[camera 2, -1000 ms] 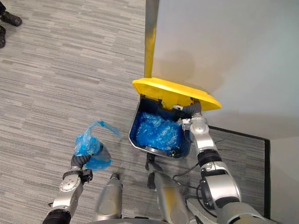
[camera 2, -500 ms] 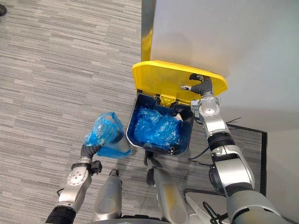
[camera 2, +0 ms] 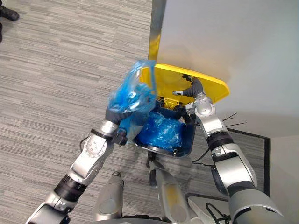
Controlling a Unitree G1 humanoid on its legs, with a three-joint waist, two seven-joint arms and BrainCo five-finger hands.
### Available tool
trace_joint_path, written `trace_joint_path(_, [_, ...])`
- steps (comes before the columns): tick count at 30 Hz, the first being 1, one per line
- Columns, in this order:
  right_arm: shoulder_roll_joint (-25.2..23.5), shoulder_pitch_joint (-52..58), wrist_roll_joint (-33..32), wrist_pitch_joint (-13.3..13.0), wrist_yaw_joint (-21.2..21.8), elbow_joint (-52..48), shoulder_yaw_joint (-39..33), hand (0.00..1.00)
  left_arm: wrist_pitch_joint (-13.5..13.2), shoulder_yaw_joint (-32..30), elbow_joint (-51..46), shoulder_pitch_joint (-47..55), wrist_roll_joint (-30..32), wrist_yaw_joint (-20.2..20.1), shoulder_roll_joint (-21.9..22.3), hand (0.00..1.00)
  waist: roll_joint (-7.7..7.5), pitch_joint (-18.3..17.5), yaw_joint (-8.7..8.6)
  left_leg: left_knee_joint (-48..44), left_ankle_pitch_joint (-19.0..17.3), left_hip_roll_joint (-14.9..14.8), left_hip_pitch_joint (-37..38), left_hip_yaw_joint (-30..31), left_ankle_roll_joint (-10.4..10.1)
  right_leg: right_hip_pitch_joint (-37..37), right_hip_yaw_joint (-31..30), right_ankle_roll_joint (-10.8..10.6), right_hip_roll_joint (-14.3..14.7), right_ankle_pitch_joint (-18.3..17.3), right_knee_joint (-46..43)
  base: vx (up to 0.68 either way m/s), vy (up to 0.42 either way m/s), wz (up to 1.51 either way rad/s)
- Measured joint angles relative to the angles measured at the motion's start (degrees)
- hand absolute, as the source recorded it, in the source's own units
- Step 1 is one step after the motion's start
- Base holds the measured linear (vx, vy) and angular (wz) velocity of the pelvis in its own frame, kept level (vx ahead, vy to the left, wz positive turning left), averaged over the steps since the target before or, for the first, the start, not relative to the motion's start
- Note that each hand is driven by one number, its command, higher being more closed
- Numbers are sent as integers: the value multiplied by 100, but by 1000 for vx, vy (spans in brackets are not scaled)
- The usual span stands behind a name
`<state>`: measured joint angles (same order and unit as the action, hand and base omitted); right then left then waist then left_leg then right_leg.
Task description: Gather rubbish on tea table into small bin, then transfer packed bag to large trash can.
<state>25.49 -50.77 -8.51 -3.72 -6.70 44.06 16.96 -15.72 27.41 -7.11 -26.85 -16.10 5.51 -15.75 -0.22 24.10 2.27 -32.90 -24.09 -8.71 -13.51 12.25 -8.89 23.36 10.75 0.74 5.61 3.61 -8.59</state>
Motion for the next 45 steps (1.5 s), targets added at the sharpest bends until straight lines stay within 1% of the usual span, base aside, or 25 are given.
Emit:
trace_joint_path(1, [2, -46, 0, 0, 56, 0, 2, 0, 0, 6, 146, -128, 43, 56, 34, 100, 31, 17, -18, -44, -11, -13, -23, -39, 9, 16, -32, -3, 21, 18, 1, -30, -6, -19])
trace_joint_path(3, [17, -114, 0, 0, 77, 0, 38, 0, 1, -14, 420, -215, 52, 109, 82, 100, 34, 19, -36, -82, -15, -14, -79, -79, 15, 69, -67, 0, 28, 37, 0, -30, -7, -13])
trace_joint_path(5, [90, -264, 0, -1, 80, 0, 187, 0, 10, -22, 880, -278, 76, 114, 93, 100, 37, 20, -62, -176, -34, -8, -200, -121, 26, 186, -104, 11, 35, 85, 5, -43, -5, -11])
trace_joint_path(7, [169, -423, 0, -1, 91, -1, 246, 0, 55, -24, 1490, -344, 100, 114, 92, 100, 86, 57, -110, -301, -61, 0, -332, -136, 45, 276, -119, -14, 37, 131, 13, -47, 3, -8])
trace_joint_path(8, [251, -538, -1, -1, 95, 0, 337, 0, 123, -49, 1911, -371, 105, 114, 93, 100, 134, 100, -146, -397, -98, -2, -444, -149, 63, 330, -126, -49, 44, 157, 14, -77, 9, -12])
trace_joint_path(9, [328, -628, -2, -1, 119, 0, 399, 0, 206, -54, 2280, -404, 132, 117, 93, 100, 148, 118, -154, -465, -115, -1, -551, -175, 66, 407, -138, -81, 46, 182, 13, -62, 8, -14])
trace_joint_path(13, [556, -964, -43, -3, 135, 0, 588, 0, 367, -54, 3214, -656, 442, 124, 92, 100, 146, 249, -149, -691, -156, -10, -886, -210, 49, 674, -117, -144, 46, 243, 3, -70, -14, -12])
trace_joint_path(15, [641, -1327, -43, -32, 134, -1, 634, 0, 459, -12, 4030, -992, 626, 123, 152, 100, 137, 309, -156, -871, -186, -34, -1220, -233, 35, 951, -27, -178, 38, 272, -1, -63, -35, -16])
trace_joint_path(16, [654, -1362, -44, -40, 133, -1, 642, 0, 472, -3, 4125, -1033, 661, 123, 159, 100, 137, 331, -156, -891, -190, -37, -1244, -233, 37, 969, -16, -181, 39, 274, -4, -64, -39, -12])
trace_joint_path(18, [724, -1525, -44, -75, 92, -1, 664, 0, 555, 66, 4724, -1307, 813, 111, 221, 100, 134, 388, -169, -993, -209, -50, -1508, -228, 39, 1187, 33, -200, 38, 287, -9, -60, -48, -5])
trace_joint_path(19, [728, -1544, -44, -101, 66, -1, 668, 0, 562, 87, 4872, -1377, 845, 109, 248, 0, 133, 388, -171, -1019, -209, -50, -1575, -227, 39, 1243, 33, -200, 38, 287, -14, -50, -56, -5])
trace_joint_path(22, [725, -1688, -48, -198, -58, -24, 873, 0, 674, 177, 5668, -1799, 1285, 85, 381, 0, 109, 426, -206, -1135, -228, -71, -1873, -248, 14, 1520, 67, -201, 38, 288, -59, -47, -53, -9])
trace_joint_path(24, [664, -1707, -47, -250, -89, -71, 890, 0, 765, 161, 5943, -1955, 1584, 102, 446, 0, 77, 524, -192, -1134, -238, -98, -1918, -280, 0, 1625, 73, -201, 30, 288, -147, -38, -64, -12])
trace_joint_path(27, [499, -1706, -45, -249, -98, -258, 902, 0, 884, 16, 5945, -1953, 1982, 148, 532, 0, 76, 525, -196, -1123, -264, -146, -1961, -328, -48, 1789, 142, -195, 31, 283, -252, 8, -65, -5])
trace_joint_path(29, [368, -1705, -44, -251, -105, -366, 916, 0, 935, -144, 5945, -1955, 2172, 238, 675, 0, 76, 525, -227, -1123, -268, -196, -1952, -344, -55, 1813, 187, -114, 38, 229, -325, 34, -61, 1])
trace_joint_path(31, [252, -1704, -31, -259, -114, -515, 1060, 0, 1019, -285, 5945, -1967, 2519, 242, 861, 0, 74, 524, -267, -1117, -269, -245, -1881, -416, -56, 1812, 207, 10, 28, 144, -462, 10, -47, 2])
trace_joint_path(35, [83, -1676, 24, -268, -207, -521, 1067, 0, 1051, -336, 5946, -1974, 2983, 301, 987, 0, 68, 520, -278, -1056, -268, -229, -1793, -439, -58, 1803, 215, 85, -41, 69, -610, -17, -16, 6])
trace_joint_path(37, [77, -1662, 88, -269, -206, -521, 1088, 0, 1058, -340, 5947, -1974, 3065, 342, 977, 0, 67, 519, -282, -1048, -268, -220, -1765, -458, -59, 1776, 238, 103, -69, 51, -609, -37, -29, 10])
trace_joint_path(39, [101, -1534, 235, -271, -205, -521, 1089, 0, 1075, -342, 5946, -1968, 3097, 344, 819, 0, 66, 518, -308, -1188, -270, -221, -1737, -419, -57, 1676, 292, 104, -71, 51, -589, -55, -5, 4])
trace_joint_path(41, [193, -1273, 246, -271, -205, -525, 1086, 0, 1076, -344, 5923, -1928, 3088, 343, 737, 0, 68, 517, -308, -1189, -281, -223, -1608, -406, -35, 1514, 323, 104, -93, 52, -586, -77, 21, 5])
trace_joint_path(43, [278, -950, 321, -270, -201, -545, 1077, 0, 1054, -350, 5652, -1730, 3022, 342, 563, 0, 36, 497, -319, -991, -282, -217, -1439, -448, -16, 1308, 335, 97, -185, 53, -547, -80, 6, 24])
trace_joint_path(44, [370, -720, 415, -268, -194, -684, 1060, 0, 984, -459, 5268, -1426, 2984, 342, 403, 0, 30, 494, -352, -825, -280, -204, -1249, -468, -19, 1153, 345, 91, -230, 49, -462, -25, -20, 31])
trace_joint_path(45, [463, -521, 466, -269, -178, -899, 1028, 0, 917, -604, 4907, -1102, 2890, 347, 237, 0, 21, 487, -327, -695, -262, -186, -1068, -466, -53, 1041, 354, 91, -247, 49, -429, -2, -22, 21])
